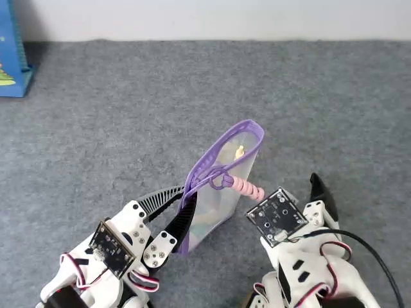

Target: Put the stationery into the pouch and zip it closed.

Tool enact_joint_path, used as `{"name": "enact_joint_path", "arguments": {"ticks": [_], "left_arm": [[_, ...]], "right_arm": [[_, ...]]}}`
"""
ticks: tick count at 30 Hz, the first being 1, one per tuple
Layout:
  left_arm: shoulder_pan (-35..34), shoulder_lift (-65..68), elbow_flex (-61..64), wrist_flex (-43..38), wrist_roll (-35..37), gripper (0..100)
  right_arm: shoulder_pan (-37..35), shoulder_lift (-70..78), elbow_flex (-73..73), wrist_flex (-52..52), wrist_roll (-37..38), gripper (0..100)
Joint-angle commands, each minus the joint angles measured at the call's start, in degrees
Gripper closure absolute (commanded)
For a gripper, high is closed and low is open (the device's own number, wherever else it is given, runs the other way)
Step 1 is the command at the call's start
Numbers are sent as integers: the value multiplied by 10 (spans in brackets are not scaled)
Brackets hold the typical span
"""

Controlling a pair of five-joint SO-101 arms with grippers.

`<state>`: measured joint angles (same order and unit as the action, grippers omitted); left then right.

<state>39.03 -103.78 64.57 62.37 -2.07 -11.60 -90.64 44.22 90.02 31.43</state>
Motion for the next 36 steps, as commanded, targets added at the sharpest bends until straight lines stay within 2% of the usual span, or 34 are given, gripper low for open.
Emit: {"name": "enact_joint_path", "arguments": {"ticks": [1,5,12,20,24,29,31,36], "left_arm": [[-5,-8,-22,-3,-10,991],[-5,-8,-22,-4,-10,991],[-5,-8,-22,-3,-10,991],[-5,-8,-22,-3,-10,991],[-7,-8,-22,-3,-10,991],[-44,-8,-22,-5,-10,991],[-43,-8,-22,-5,-10,991],[-42,-8,-22,-5,-10,991]], "right_arm": [[-10,4,-30,20,-6,685],[-61,23,-29,33,-27,686],[-63,114,-41,29,-57,708],[-65,261,-219,129,-62,743],[-65,279,-231,129,-80,743],[-65,281,-217,130,-81,743],[-87,279,-201,130,-80,743],[-197,276,-188,131,-84,743]]}}
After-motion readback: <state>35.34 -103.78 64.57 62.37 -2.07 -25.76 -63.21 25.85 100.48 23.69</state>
